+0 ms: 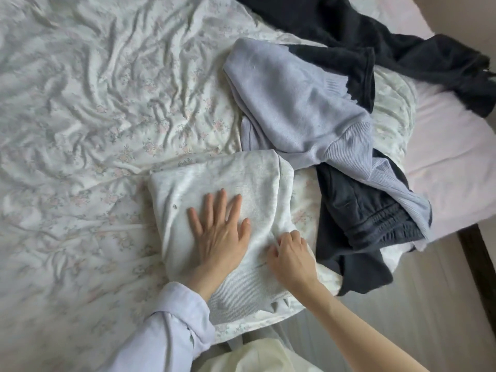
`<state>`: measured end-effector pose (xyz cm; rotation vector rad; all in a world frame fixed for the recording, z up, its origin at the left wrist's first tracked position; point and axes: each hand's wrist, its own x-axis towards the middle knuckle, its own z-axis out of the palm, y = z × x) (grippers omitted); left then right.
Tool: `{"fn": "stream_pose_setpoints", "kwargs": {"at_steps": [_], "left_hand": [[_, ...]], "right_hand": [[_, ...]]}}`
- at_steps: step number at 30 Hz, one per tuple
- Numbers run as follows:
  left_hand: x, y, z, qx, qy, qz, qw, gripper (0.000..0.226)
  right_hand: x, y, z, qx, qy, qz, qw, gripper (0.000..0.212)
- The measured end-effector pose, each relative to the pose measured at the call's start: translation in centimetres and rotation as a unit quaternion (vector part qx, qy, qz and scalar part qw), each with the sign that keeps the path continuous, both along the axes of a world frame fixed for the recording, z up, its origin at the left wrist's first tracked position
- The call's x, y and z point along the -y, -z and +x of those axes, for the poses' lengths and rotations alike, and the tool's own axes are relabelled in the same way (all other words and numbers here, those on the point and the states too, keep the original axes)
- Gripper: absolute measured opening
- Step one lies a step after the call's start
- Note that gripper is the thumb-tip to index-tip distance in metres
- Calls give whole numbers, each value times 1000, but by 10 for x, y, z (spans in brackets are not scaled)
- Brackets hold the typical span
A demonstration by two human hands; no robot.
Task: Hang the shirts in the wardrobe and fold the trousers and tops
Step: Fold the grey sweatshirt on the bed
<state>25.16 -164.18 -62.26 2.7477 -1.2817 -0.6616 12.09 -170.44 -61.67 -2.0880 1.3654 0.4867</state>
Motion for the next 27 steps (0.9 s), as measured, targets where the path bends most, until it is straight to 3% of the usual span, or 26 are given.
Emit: {"fn": "stream_pose_setpoints", "kwargs": {"at_steps": [2,5,11,13,16,19,23,27], "left_hand": [[-2,0,-5,-9,-1,-4,1000,58],[-8,-2,-7,-1,4,-30,1000,56],[-17,-4,-27,32,80,-5,996,59],[-21,0,-21,32,53,1,998,56],[-31,2,-11,37,50,-15,998,52],[-41,5,-13,43,42,-30,998,53],[-54,26,12,35,-92,15,995,66],[-59,45,52,-33,-129,-55,990,83]], "right_hand": [[0,-2,-1,57,23,-35,998,13],[6,-12,-17,132,90,-94,983,15],[20,-6,-23,-14,209,-8,978,19],[13,-7,-9,57,167,-102,979,27],[9,-9,23,186,20,-249,950,42],[18,7,44,132,-144,-155,968,53],[39,59,40,-33,-186,-22,982,54],[45,65,44,53,-129,-49,989,62]]}}
